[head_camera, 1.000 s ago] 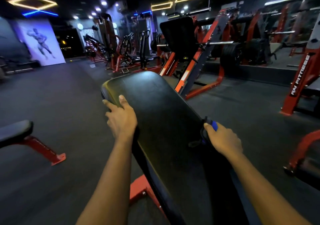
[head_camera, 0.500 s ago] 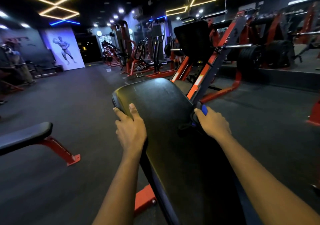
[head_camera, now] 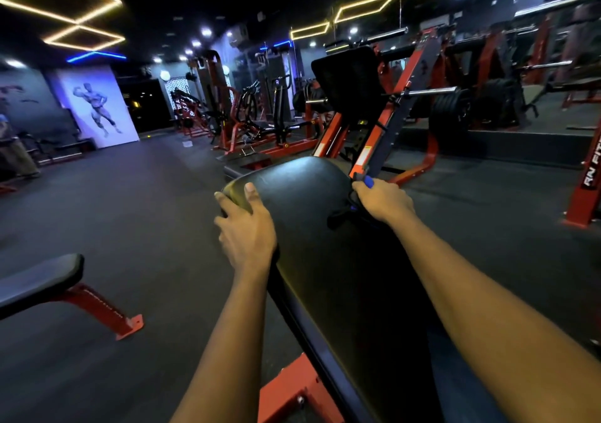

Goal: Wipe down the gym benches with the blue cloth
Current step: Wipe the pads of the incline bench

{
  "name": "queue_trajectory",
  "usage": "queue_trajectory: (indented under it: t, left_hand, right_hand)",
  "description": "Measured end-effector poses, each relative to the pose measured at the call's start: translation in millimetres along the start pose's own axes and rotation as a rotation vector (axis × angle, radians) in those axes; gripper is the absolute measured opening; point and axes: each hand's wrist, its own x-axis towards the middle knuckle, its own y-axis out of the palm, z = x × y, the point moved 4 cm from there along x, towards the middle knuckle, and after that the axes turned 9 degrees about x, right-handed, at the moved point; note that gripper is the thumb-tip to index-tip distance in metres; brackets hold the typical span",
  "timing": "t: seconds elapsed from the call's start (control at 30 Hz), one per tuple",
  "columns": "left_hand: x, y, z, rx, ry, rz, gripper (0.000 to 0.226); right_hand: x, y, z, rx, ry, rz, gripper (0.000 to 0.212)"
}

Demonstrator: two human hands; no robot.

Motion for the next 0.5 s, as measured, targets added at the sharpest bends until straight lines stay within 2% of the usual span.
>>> queue_trajectory:
  t: [0.17,0.27,0.5]
  left_hand:
    - [1.1,3.2,3.6,-0.018,0.000,0.005,0.075]
    - [1.4,3.3,2.6,-0.004,0.011,-0.003,0.076]
    - [-1.1,1.7,1.9,-0.005,0.029,0.017,0.077]
  right_hand:
    - [-32.5,-8.2,-48.5,-0.003,0.008,-0.032,0.050]
    - [-34.4,-10.6,-52.0,-0.040,0.041,-0.036,0.050]
    - [29.7,14.1,39.6,-0.043,0.040,-0.057,0.065]
